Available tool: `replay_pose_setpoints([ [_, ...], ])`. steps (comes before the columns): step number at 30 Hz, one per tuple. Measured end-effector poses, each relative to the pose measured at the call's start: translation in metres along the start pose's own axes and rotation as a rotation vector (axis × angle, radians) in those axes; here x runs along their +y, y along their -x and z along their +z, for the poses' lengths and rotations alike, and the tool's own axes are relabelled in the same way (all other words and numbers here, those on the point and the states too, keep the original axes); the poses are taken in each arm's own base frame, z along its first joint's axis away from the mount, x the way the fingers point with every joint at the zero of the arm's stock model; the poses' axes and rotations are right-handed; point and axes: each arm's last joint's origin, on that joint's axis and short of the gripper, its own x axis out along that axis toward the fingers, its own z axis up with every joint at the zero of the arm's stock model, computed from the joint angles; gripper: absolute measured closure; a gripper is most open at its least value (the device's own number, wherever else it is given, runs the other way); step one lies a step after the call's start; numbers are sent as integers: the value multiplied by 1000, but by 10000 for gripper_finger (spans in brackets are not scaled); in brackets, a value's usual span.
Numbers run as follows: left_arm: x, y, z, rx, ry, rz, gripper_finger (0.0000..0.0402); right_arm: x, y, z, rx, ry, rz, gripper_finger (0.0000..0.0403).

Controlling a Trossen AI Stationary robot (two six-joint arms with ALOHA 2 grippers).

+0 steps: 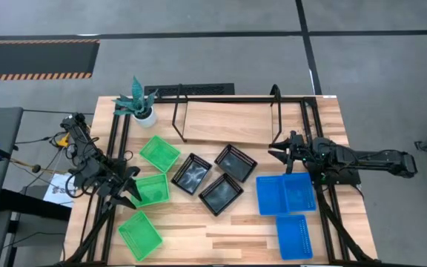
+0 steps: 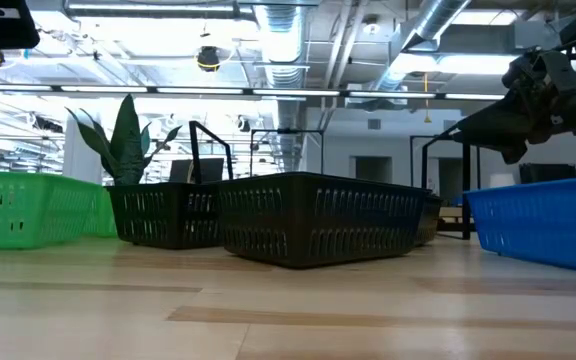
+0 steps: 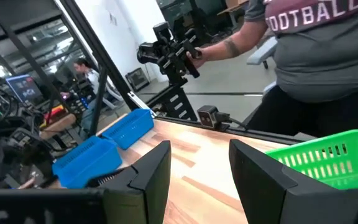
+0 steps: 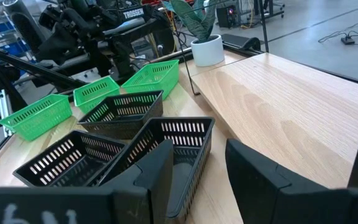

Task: Stack baskets on shelf by color
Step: Put the left black basket on the shelf

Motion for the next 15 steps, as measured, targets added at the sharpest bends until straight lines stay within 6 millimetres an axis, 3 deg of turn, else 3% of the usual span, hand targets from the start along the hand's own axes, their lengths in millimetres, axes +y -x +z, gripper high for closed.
replay_pose_setpoints([
  [4,0,0,0,-1,7,0,249,0,0,0,-1,0,0,230],
  [9,0,0,3,-43,162,-32,249,1,0,2,-20,-3,6,230],
  [15,8,3,22,-253,215,-11,249,1,0,5,-46,-45,11,230],
])
